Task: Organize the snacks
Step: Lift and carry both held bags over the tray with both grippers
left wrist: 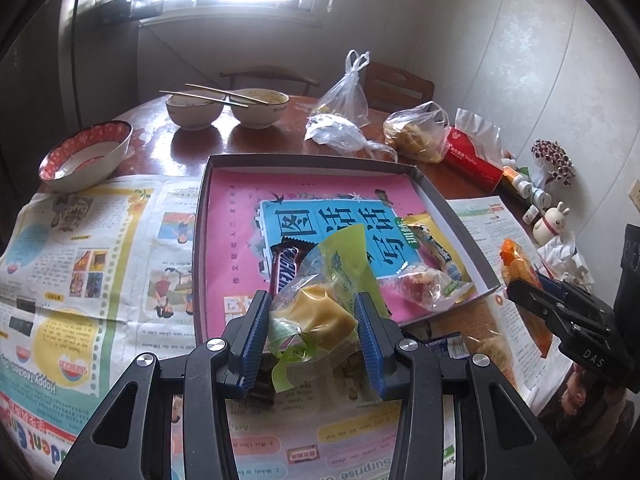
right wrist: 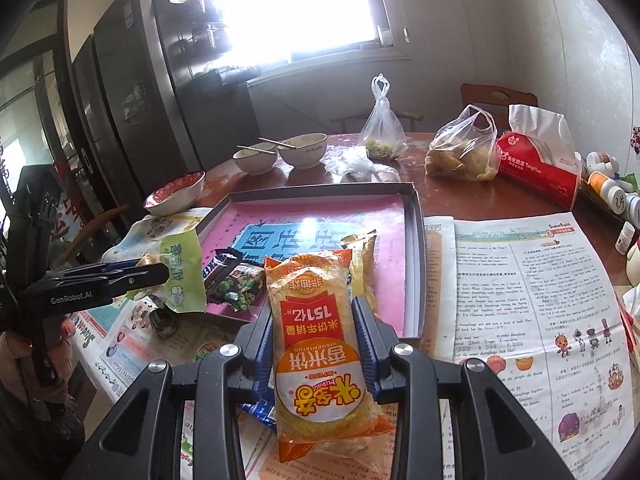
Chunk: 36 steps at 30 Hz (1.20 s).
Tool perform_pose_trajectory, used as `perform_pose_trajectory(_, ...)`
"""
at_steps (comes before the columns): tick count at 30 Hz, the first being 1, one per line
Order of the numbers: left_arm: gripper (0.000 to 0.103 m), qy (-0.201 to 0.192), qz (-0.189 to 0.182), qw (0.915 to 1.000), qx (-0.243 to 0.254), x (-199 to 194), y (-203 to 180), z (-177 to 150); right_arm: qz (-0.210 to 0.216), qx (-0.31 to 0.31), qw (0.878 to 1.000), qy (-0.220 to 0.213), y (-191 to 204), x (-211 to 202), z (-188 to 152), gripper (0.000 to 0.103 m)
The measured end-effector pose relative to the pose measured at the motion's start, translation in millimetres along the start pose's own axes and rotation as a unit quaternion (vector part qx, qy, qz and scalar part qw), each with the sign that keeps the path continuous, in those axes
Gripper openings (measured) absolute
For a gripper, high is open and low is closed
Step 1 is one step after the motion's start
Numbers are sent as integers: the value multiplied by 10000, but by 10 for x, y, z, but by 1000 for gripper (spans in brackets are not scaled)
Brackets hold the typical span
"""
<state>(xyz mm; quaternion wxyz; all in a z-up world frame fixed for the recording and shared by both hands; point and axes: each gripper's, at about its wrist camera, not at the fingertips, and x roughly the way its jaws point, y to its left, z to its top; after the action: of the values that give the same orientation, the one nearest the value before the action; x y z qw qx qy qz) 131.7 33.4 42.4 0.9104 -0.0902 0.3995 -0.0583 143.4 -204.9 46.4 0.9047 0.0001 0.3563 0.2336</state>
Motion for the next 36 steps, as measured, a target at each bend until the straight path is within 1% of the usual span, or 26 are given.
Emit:
perform_pose_trajectory(13, 45, 102, 32, 9999, -53, 168, 1, 53, -80, 95, 9999, -97, -102, 57, 81, 37)
perform_pose_trajectory(21, 45, 178, 132, 9997, -50, 318, -4, 69, -111, 177, 9996, -170, -165, 82, 114, 37)
perform_pose_trajectory(36, 45, 255, 124, 9996, -96, 517, 9, 87, -138, 371, 9992, -48, -308, 314, 147, 37)
